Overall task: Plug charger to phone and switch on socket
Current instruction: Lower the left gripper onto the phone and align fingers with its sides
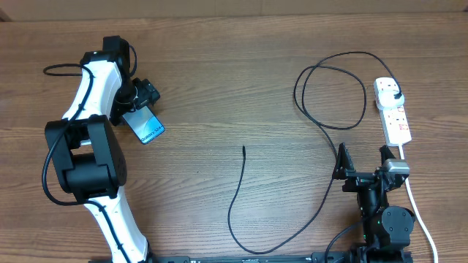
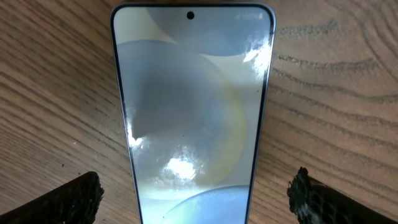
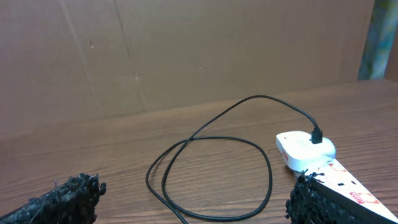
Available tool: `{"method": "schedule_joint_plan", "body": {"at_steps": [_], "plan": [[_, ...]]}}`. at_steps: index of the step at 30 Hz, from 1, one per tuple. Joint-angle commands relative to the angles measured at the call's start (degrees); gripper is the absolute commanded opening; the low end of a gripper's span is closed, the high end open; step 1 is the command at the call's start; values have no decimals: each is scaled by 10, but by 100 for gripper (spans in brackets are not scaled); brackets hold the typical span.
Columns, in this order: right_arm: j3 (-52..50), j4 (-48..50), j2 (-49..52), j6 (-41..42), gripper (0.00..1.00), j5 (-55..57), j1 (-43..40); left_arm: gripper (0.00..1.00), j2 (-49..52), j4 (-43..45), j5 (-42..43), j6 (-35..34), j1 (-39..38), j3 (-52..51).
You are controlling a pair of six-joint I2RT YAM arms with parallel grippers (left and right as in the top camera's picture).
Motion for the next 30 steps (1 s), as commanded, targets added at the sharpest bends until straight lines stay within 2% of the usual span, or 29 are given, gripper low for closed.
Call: {"method": "schedule_joint_plan", "body": {"at_steps": [1, 30], "plan": [[-6, 3, -6, -2, 100, 3, 4, 100, 14, 2, -10, 7, 2, 3], [-6, 3, -6, -2, 100, 3, 4, 100, 14, 21, -16, 7, 4, -30]]}}
